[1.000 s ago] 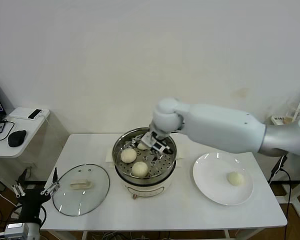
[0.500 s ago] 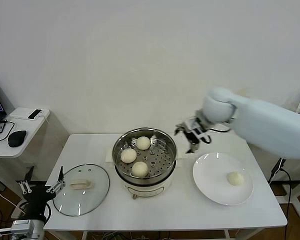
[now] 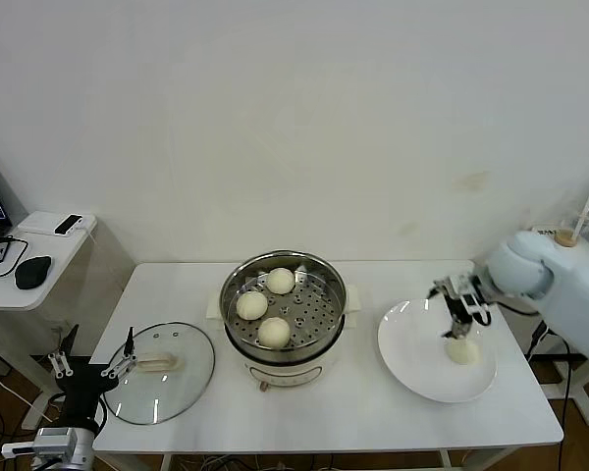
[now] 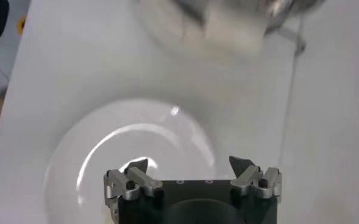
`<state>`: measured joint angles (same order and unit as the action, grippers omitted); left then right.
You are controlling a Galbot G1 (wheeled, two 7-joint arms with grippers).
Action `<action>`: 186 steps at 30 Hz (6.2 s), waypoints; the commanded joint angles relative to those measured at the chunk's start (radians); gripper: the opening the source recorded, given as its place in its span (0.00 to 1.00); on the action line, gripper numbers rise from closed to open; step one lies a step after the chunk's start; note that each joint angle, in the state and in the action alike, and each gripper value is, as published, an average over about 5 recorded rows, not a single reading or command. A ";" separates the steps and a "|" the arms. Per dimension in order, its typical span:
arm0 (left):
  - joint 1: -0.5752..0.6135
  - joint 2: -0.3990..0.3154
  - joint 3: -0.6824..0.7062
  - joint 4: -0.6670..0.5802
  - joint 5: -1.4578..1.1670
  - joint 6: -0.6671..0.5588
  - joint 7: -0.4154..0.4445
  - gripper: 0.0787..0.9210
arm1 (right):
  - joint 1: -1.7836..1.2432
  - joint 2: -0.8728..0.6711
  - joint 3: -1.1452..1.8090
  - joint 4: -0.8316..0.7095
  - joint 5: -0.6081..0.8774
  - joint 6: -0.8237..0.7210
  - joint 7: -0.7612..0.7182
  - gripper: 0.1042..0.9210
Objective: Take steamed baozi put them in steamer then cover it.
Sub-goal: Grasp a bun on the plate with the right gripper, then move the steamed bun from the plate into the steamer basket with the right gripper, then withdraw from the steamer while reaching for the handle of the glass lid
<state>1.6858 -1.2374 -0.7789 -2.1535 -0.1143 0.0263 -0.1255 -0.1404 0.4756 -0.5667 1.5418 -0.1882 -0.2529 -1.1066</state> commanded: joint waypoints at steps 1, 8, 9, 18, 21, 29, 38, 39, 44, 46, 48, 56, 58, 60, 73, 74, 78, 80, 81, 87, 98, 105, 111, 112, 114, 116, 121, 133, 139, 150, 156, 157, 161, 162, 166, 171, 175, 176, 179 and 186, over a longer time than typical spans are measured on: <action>0.001 0.001 0.007 0.004 0.006 -0.001 0.001 0.88 | -0.311 -0.038 0.248 -0.077 -0.114 0.004 0.008 0.88; 0.002 -0.006 0.008 0.002 0.013 0.000 0.002 0.88 | -0.311 0.043 0.251 -0.170 -0.143 0.003 0.023 0.88; 0.003 -0.006 0.008 0.002 0.014 0.000 0.002 0.88 | -0.307 0.054 0.250 -0.183 -0.147 0.003 0.026 0.88; 0.003 -0.006 0.006 0.006 0.016 0.001 0.004 0.88 | -0.280 0.139 0.234 -0.271 -0.190 0.010 0.041 0.88; 0.002 -0.006 0.005 0.005 0.016 0.002 0.004 0.88 | -0.271 0.157 0.230 -0.281 -0.194 0.007 0.044 0.88; 0.001 -0.009 0.006 0.008 0.019 0.002 0.004 0.88 | -0.243 0.191 0.217 -0.313 -0.206 0.002 0.042 0.88; -0.001 -0.012 0.009 0.013 0.021 0.003 0.005 0.88 | -0.226 0.209 0.207 -0.331 -0.217 -0.011 0.030 0.75; -0.001 -0.012 0.008 0.013 0.021 0.002 0.005 0.88 | -0.225 0.209 0.207 -0.332 -0.217 -0.012 0.028 0.72; 0.000 -0.012 0.006 0.012 0.020 0.002 0.005 0.88 | -0.221 0.198 0.206 -0.323 -0.208 -0.015 0.008 0.58; 0.000 -0.012 0.006 0.011 0.020 0.002 0.005 0.88 | -0.217 0.189 0.205 -0.317 -0.200 -0.014 -0.003 0.56; 0.000 -0.013 0.007 0.011 0.020 0.002 0.005 0.88 | -0.209 0.176 0.203 -0.306 -0.190 -0.015 -0.012 0.55; -0.003 -0.008 0.006 0.007 0.019 0.003 0.005 0.88 | -0.037 0.078 0.087 -0.198 -0.093 -0.035 -0.027 0.55; -0.003 -0.006 0.005 0.003 0.018 0.003 0.005 0.88 | 0.044 0.062 0.022 -0.174 -0.062 -0.041 -0.026 0.55; -0.002 -0.004 0.004 0.000 0.017 0.003 0.005 0.88 | 0.122 0.053 -0.040 -0.152 -0.030 -0.048 -0.025 0.55; -0.010 -0.007 0.011 -0.005 0.021 0.004 0.004 0.88 | 0.650 0.266 -0.407 -0.008 0.331 -0.200 0.047 0.56; -0.011 -0.008 0.011 -0.006 0.021 0.005 0.004 0.88 | 0.672 0.297 -0.426 -0.015 0.353 -0.212 0.058 0.56; -0.015 -0.013 0.007 -0.010 0.020 0.008 0.004 0.88 | 0.713 0.394 -0.469 -0.033 0.426 -0.253 0.098 0.56; -0.014 -0.014 0.005 -0.012 0.020 0.009 0.004 0.88 | 0.723 0.437 -0.486 -0.036 0.468 -0.274 0.116 0.56; -0.014 -0.015 0.004 -0.012 0.021 0.009 0.004 0.88 | 0.726 0.458 -0.495 -0.039 0.488 -0.284 0.125 0.56; -0.013 -0.025 0.004 -0.011 0.021 0.008 0.003 0.88 | 0.698 0.571 -0.544 -0.076 0.571 -0.359 0.189 0.56; -0.016 -0.018 -0.003 -0.007 0.014 0.005 0.003 0.88 | 0.596 0.664 -0.593 -0.120 0.652 -0.437 0.276 0.57; -0.019 -0.022 0.000 -0.004 0.013 0.005 0.003 0.88 | 0.561 0.687 -0.606 -0.157 0.597 -0.460 0.266 0.57; -0.021 -0.023 0.000 -0.005 0.011 0.005 0.002 0.88 | 0.529 0.667 -0.612 -0.168 0.551 -0.461 0.257 0.57; -0.021 -0.023 0.000 -0.004 0.011 0.005 0.002 0.88 | 0.525 0.664 -0.611 -0.167 0.545 -0.460 0.256 0.57; -0.021 -0.023 0.001 -0.004 0.012 0.005 0.002 0.88 | 0.518 0.659 -0.609 -0.167 0.535 -0.459 0.254 0.57; -0.022 -0.024 0.001 -0.004 0.012 0.005 0.002 0.88 | 0.513 0.657 -0.605 -0.168 0.530 -0.458 0.252 0.57; -0.022 -0.024 0.002 -0.004 0.013 0.006 0.001 0.88 | 0.506 0.660 -0.595 -0.179 0.498 -0.447 0.240 0.57; -0.020 -0.025 0.000 -0.009 0.013 0.006 0.001 0.88 | 0.529 0.615 -0.559 -0.135 0.493 -0.440 0.227 0.79; -0.020 -0.026 0.000 -0.008 0.012 0.006 0.001 0.88 | 0.553 0.511 -0.467 -0.026 0.536 -0.417 0.237 0.88; -0.025 -0.026 0.001 -0.011 0.015 0.004 -0.001 0.88 | 0.135 0.238 -0.056 0.237 0.634 -0.240 0.786 0.88; -0.024 -0.031 0.012 -0.001 0.031 -0.005 -0.002 0.88 | -0.377 0.240 0.394 0.296 0.505 0.031 1.002 0.88; -0.023 -0.034 0.014 0.000 0.034 -0.007 -0.002 0.88 | -0.450 0.262 0.466 0.289 0.477 0.092 1.014 0.88; -0.015 -0.042 0.023 0.000 0.053 -0.015 -0.004 0.88 | -0.725 0.386 0.755 0.267 0.400 0.324 1.021 0.88; -0.013 -0.044 0.025 0.003 0.059 -0.018 -0.004 0.88 | -0.788 0.426 0.829 0.269 0.393 0.367 1.017 0.88; -0.011 -0.045 0.042 0.044 0.120 -0.037 0.001 0.88 | -1.013 0.609 1.086 0.303 0.355 0.474 0.951 0.88; -0.039 -0.042 0.060 0.174 0.353 -0.100 -0.004 0.88 | -1.228 0.818 1.288 0.386 0.361 0.476 0.880 0.88; -0.050 -0.019 0.063 0.239 0.593 -0.114 -0.003 0.88 | -1.344 0.897 1.359 0.416 0.372 0.456 0.887 0.88; -0.049 -0.009 0.064 0.246 0.652 -0.110 -0.003 0.88 | -1.367 0.904 1.374 0.411 0.369 0.454 0.893 0.88; -0.044 0.027 0.064 0.260 0.836 -0.106 -0.006 0.88 | -1.415 0.910 1.410 0.388 0.345 0.454 0.911 0.88; -0.019 0.093 0.055 0.297 1.207 -0.140 -0.015 0.88 | -1.491 0.945 1.486 0.393 0.298 0.490 0.947 0.88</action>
<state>1.6604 -1.2114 -0.7204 -1.9341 0.5547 -0.0781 -0.1329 -1.3773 1.2974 0.7037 1.9061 0.1641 0.1558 -0.1909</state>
